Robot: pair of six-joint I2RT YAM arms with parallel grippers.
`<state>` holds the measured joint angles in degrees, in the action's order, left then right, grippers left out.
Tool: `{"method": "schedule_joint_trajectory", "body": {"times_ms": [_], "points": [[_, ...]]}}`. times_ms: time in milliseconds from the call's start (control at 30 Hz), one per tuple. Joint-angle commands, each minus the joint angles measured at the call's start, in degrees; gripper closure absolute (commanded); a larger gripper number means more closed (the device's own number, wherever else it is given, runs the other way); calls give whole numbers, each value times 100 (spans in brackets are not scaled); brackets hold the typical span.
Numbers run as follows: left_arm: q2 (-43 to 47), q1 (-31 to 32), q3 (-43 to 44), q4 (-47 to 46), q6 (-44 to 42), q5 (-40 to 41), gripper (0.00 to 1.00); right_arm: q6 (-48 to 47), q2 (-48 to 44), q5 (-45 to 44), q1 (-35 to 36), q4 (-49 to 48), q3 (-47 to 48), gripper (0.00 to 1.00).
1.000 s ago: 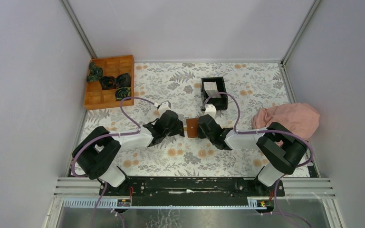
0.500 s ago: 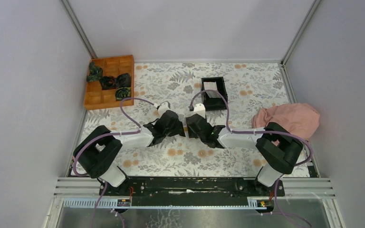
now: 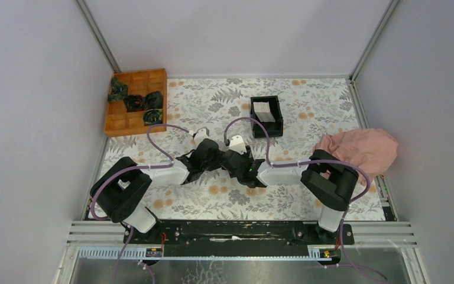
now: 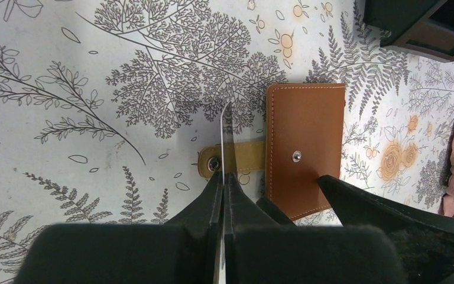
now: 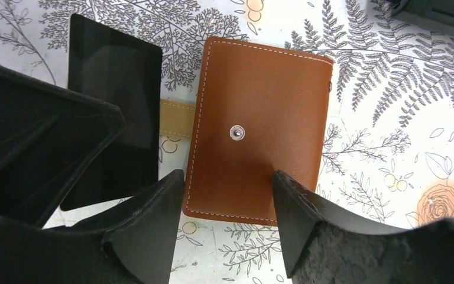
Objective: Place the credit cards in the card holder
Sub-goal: Open the card holder at the center of the board.
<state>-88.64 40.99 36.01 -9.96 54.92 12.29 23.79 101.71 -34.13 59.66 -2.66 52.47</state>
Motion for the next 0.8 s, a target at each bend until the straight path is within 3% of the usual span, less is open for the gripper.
{"method": "schedule_joint_trajectory", "body": {"times_ms": [0,367,767], "points": [[-84,-116,-217,168,-113,66,100,-72,265,-702,167,380,331,36],[-176,-168,-209,163,-113,56,100,-243,749,-2048,513,702,556,36],[-285,-196,-191,176,-114,20,100,-506,871,-2383,677,635,559,35]]}}
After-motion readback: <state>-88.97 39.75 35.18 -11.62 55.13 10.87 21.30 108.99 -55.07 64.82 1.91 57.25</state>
